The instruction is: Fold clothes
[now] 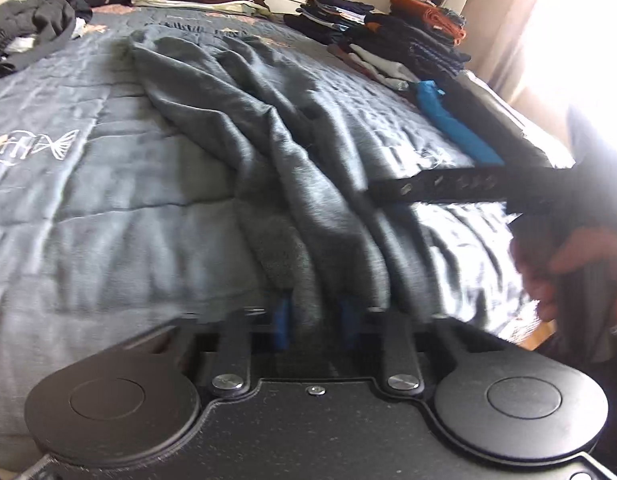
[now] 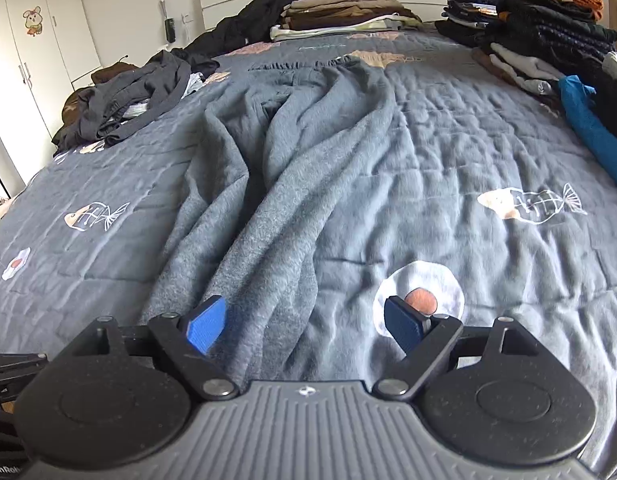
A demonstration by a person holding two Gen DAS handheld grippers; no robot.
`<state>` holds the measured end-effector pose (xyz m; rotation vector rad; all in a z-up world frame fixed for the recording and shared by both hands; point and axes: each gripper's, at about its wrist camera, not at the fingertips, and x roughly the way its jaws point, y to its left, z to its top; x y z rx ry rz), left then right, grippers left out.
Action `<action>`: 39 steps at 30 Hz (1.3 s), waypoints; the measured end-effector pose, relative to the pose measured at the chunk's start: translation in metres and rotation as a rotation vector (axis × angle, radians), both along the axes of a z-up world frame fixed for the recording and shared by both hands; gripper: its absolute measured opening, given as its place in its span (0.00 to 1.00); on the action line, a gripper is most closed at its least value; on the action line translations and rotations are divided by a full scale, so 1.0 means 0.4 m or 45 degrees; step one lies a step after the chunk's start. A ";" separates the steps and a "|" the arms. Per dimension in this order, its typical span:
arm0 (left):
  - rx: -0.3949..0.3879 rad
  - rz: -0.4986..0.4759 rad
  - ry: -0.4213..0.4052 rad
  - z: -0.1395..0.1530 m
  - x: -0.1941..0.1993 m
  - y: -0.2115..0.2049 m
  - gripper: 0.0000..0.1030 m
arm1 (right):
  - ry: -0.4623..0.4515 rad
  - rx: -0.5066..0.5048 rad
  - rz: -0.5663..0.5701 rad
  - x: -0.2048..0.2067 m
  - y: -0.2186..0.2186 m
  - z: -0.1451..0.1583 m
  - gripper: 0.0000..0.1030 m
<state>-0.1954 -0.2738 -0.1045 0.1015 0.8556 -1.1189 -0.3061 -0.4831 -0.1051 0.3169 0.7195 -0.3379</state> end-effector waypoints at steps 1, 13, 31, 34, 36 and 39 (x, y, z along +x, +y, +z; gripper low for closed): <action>-0.002 0.005 0.004 0.001 0.001 0.001 0.12 | 0.001 0.003 0.011 0.002 0.002 -0.004 0.77; -0.001 0.237 -0.034 0.082 0.074 0.096 0.04 | -0.111 0.114 0.012 -0.032 -0.022 0.046 0.05; 0.113 0.581 -0.358 0.207 0.126 0.194 0.71 | -0.268 0.058 -0.183 -0.145 -0.125 0.135 0.11; 0.121 0.480 -0.435 0.214 0.092 0.160 0.72 | -0.282 0.068 -0.168 -0.147 -0.125 0.139 0.32; 0.171 0.412 -0.469 0.197 0.073 0.131 0.72 | -0.269 0.077 -0.095 -0.129 -0.097 0.130 0.49; 0.279 0.382 -0.446 0.140 0.065 0.109 0.72 | -0.238 0.095 0.028 -0.094 -0.040 0.108 0.51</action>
